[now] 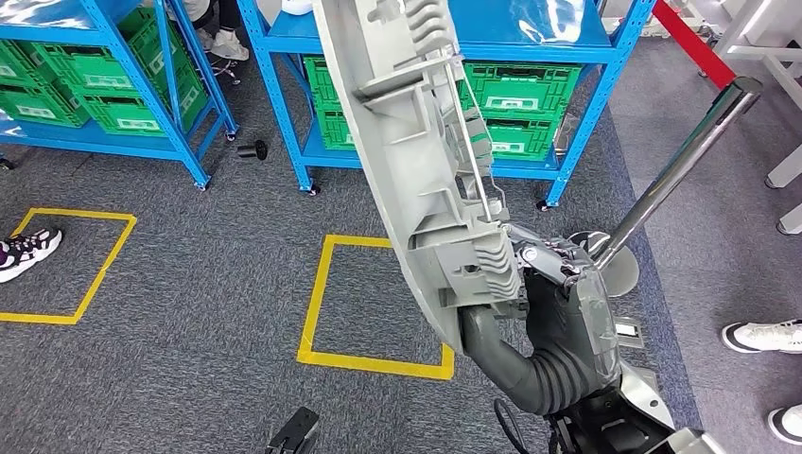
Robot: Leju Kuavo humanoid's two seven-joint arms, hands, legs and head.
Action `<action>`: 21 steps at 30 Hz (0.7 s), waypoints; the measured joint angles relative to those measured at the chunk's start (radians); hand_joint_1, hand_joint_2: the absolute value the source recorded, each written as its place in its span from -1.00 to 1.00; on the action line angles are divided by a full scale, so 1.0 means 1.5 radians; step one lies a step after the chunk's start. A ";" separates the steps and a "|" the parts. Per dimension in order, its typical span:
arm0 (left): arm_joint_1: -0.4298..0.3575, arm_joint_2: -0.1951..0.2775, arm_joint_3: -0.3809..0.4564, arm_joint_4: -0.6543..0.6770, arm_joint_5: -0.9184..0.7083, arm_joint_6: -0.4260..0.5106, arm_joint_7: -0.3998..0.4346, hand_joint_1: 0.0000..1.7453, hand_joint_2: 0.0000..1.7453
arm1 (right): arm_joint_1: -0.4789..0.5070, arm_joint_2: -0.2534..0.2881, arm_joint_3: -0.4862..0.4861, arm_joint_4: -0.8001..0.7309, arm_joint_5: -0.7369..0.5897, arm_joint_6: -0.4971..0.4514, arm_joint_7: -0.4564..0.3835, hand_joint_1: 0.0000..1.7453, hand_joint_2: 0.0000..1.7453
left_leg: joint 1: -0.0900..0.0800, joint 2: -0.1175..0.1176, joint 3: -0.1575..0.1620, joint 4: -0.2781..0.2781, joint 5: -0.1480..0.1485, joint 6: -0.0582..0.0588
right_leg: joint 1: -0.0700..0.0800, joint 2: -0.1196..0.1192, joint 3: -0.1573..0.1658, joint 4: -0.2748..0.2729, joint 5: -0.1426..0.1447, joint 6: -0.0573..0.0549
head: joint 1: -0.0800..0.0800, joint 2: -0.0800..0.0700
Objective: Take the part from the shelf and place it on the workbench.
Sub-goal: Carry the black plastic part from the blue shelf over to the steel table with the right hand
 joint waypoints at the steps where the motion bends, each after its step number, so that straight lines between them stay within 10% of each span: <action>1: 0.001 0.000 0.000 0.001 0.000 0.000 0.000 -1.00 1.00 | 0.000 0.000 0.000 0.000 -0.001 0.001 0.000 1.00 1.00 | 0.001 -0.001 -0.006 0.003 -0.006 -0.004 | -0.001 -0.001 -0.006 -0.001 0.008 -0.005 | 0.000 0.000; 6: 0.004 -0.002 0.000 0.006 0.000 -0.002 -0.002 -1.00 1.00 | 0.000 0.001 0.001 0.003 -0.004 0.002 -0.001 1.00 1.00 | 0.004 -0.002 -0.036 0.165 -0.132 -0.018 | -0.002 -0.005 -0.042 0.003 0.039 -0.017 | -0.009 0.000; 8: 0.004 -0.002 0.000 0.008 0.001 -0.002 -0.002 -1.00 1.00 | 0.000 0.001 0.001 0.005 -0.005 0.003 -0.001 1.00 1.00 | 0.004 -0.002 -0.015 0.182 -0.118 -0.018 | -0.001 -0.005 -0.061 0.010 0.049 -0.016 | -0.010 0.000; 12: 0.001 -0.001 0.000 0.011 0.001 -0.004 -0.004 -1.00 1.00 | 0.000 0.001 0.000 0.005 -0.006 0.003 -0.001 1.00 1.00 | 0.001 -0.004 0.101 0.025 -0.093 -0.004 | 0.000 -0.004 -0.092 0.023 0.066 -0.008 | -0.014 0.000; 16: 0.000 -0.003 0.000 0.014 0.001 -0.005 -0.004 -1.00 1.00 | 0.000 0.001 0.000 0.006 -0.006 0.003 -0.002 1.00 1.00 | -0.002 -0.003 0.110 -0.019 -0.088 0.010 | -0.002 -0.003 -0.106 0.021 0.081 0.008 | -0.016 0.000; 21: -0.001 -0.004 0.000 0.017 0.002 -0.006 -0.004 -1.00 1.00 | 0.000 0.000 0.001 0.007 -0.007 0.003 -0.002 1.00 1.00 | 0.001 -0.001 0.072 -0.017 -0.058 0.022 | -0.007 -0.001 -0.147 0.174 -0.038 0.024 | -0.003 0.000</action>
